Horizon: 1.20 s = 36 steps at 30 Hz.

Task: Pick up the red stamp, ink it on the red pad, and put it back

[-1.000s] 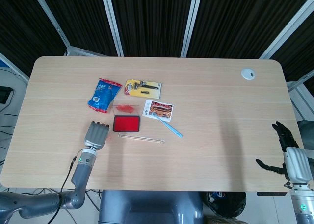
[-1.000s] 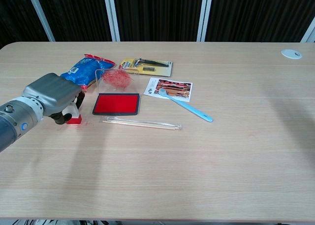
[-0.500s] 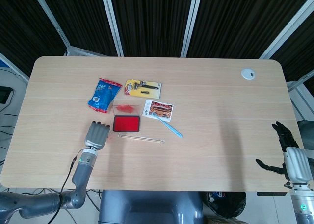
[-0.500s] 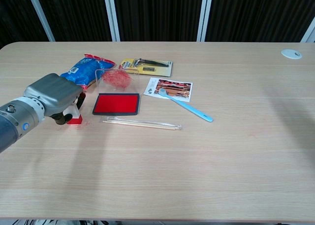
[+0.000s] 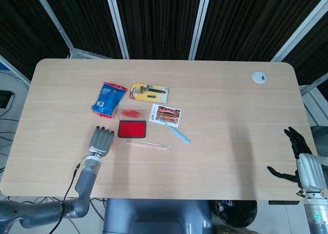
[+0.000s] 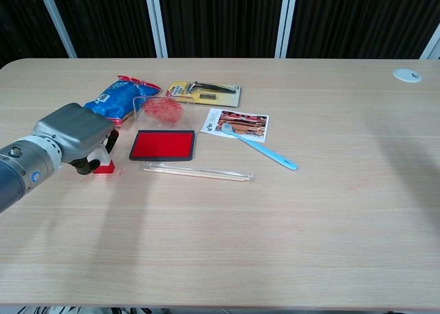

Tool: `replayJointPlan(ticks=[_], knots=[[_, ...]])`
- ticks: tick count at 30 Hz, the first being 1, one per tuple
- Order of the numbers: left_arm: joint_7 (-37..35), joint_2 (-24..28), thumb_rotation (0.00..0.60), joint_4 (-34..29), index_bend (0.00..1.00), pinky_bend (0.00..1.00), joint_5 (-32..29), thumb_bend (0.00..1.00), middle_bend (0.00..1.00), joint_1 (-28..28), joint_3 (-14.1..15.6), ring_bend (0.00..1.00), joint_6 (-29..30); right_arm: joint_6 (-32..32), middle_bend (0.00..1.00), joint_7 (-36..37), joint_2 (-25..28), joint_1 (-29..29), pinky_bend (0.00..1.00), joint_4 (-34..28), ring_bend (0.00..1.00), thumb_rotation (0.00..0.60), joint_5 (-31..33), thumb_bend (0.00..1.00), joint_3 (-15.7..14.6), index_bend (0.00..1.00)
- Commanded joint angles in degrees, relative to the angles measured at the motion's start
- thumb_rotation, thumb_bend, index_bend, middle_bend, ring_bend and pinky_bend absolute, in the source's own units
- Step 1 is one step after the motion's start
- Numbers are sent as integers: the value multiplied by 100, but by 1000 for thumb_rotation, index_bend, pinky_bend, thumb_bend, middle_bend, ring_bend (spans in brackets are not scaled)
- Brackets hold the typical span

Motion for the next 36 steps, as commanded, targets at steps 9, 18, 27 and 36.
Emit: replayJointPlan(ticks=[9, 18, 27, 36], knots=[[70, 36, 600, -54, 410, 381, -73, 335, 404, -3, -15, 318, -6, 11, 0, 1, 1, -3, 185, -2, 0, 600, -6, 138, 1, 0], [96, 65, 600, -85, 303, 299, -106, 285, 271, -6, -11, 240, -17, 13, 0, 4, 2, -4, 185, -2, 0, 600, -7, 139, 1, 0], [58, 320, 600, -411, 165, 189, -39, 7, 117, 26, -31, 137, 114, 13, 0, 13, 6, -6, 185, 7, 0, 600, -6, 140, 0, 0], [-943, 1329, 600, -1707, 106, 114, 856, 0, 46, 486, 24, 67, 864, 45, 0, -44, -4, -10, 185, 36, 0, 600, -39, 141, -6, 0]])
